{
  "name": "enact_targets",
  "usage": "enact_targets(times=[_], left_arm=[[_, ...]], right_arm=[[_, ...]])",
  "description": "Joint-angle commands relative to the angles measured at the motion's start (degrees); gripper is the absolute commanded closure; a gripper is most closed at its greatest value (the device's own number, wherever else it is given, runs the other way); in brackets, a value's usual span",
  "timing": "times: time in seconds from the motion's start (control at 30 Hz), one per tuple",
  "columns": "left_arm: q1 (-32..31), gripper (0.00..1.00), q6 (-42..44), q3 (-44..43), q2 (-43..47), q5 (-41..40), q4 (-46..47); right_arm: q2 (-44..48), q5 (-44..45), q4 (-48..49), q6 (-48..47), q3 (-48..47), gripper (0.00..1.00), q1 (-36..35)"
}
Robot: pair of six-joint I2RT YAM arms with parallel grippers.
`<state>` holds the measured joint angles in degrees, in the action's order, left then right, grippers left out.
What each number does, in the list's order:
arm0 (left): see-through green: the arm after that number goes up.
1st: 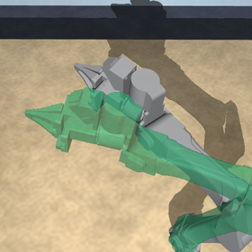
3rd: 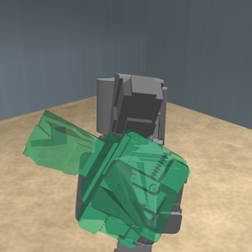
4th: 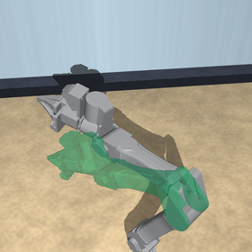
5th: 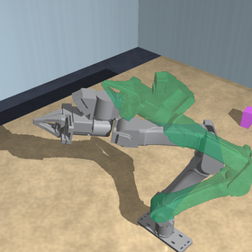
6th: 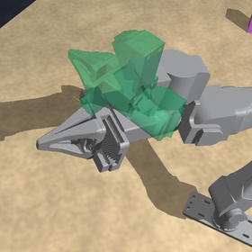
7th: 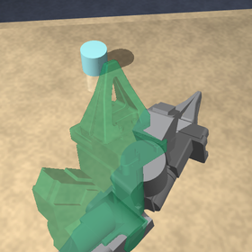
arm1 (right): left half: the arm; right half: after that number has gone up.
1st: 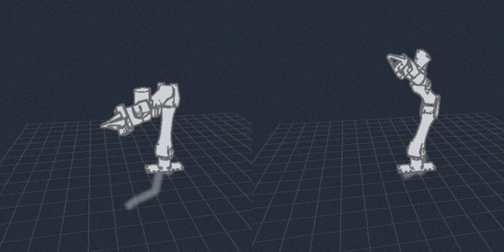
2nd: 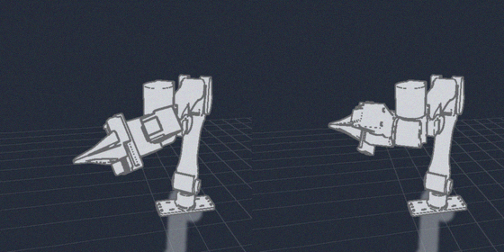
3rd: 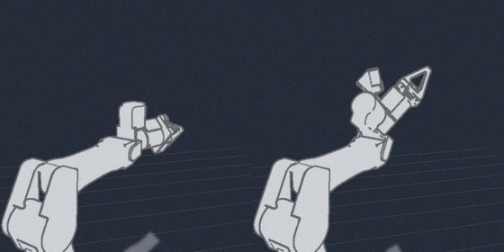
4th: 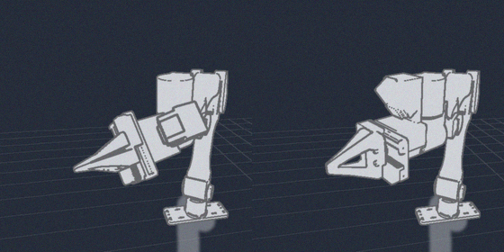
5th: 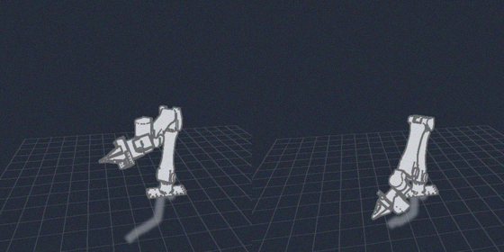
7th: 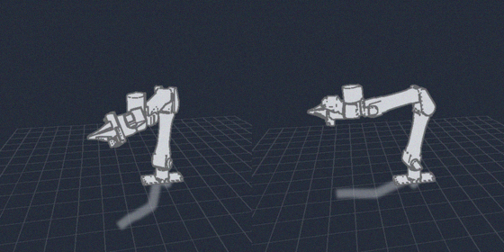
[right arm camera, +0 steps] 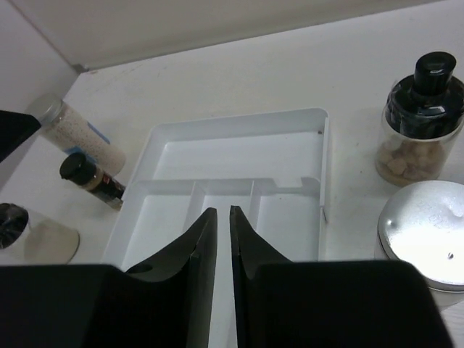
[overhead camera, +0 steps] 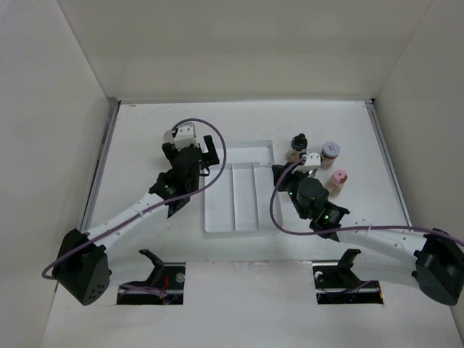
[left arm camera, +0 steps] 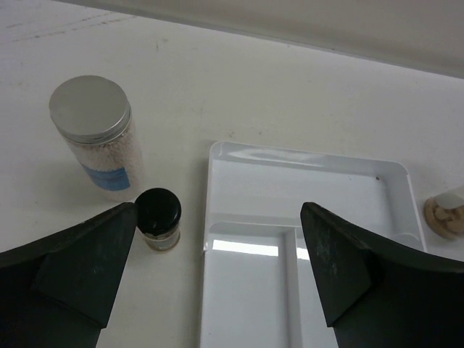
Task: Organize the condiment bottles
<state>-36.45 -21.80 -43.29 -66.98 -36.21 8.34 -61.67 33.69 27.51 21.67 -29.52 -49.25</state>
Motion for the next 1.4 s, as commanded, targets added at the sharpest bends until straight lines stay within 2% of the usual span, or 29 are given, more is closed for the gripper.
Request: enact_targets(times=[0.0,0.07,0.1,0.13,0.2,0.27,0.4,0.83,1.07,1.2,1.37], left_arm=[[1.7,0.01,3.6,-2.0,-0.1,-1.2,1.7],[2.8,0.31,3.7,-1.8,-0.1,-1.4,1.5],[3.4,0.39,3.6,-2.1,-0.4,-1.5,0.9],[3.7,0.39,3.5,-2.5,-0.8,-1.5,0.2],[4.0,0.34,3.6,-3.7,-2.6,-1.5,-1.9],[4.6,0.30,3.3,-4.6,-4.6,-1.5,-3.1],[5.5,0.28,1.9,-5.5,-8.5,-1.5,-4.1],[8.0,0.37,-3.1,-4.7,-17.7,-0.5,-1.8],[8.6,0.55,-3.2,-5.2,-20.2,1.1,0.1],[8.5,0.67,-3.0,-4.2,-18.5,0.3,0.0],[6.9,0.70,-1.5,-4.0,-12.0,-1.9,0.2]], right_arm=[[-1.0,-1.7,1.0,0.7,-1.2,0.82,-0.5],[-1.6,-1.7,1.1,0.9,-1.4,0.76,-0.5],[-2.0,-1.7,1.3,0.9,-1.4,0.72,-0.5],[-2.6,-1.8,1.7,1.0,-1.3,0.67,-0.5],[-3.3,-2.6,1.6,1.1,-1.4,0.56,-0.3],[-3.6,-3.1,1.9,1.1,-1.6,0.41,-0.3],[-4.5,-3.4,2.1,1.1,-1.7,0.31,-0.3],[-6.2,-4.5,2.2,1.4,-2.0,0.28,0.3],[-6.3,-4.7,2.5,1.4,-1.9,0.28,0.8],[-6.0,-4.7,2.5,1.6,-1.6,0.28,1.3],[-6.1,-5.0,2.7,1.9,-1.5,0.29,1.5]])
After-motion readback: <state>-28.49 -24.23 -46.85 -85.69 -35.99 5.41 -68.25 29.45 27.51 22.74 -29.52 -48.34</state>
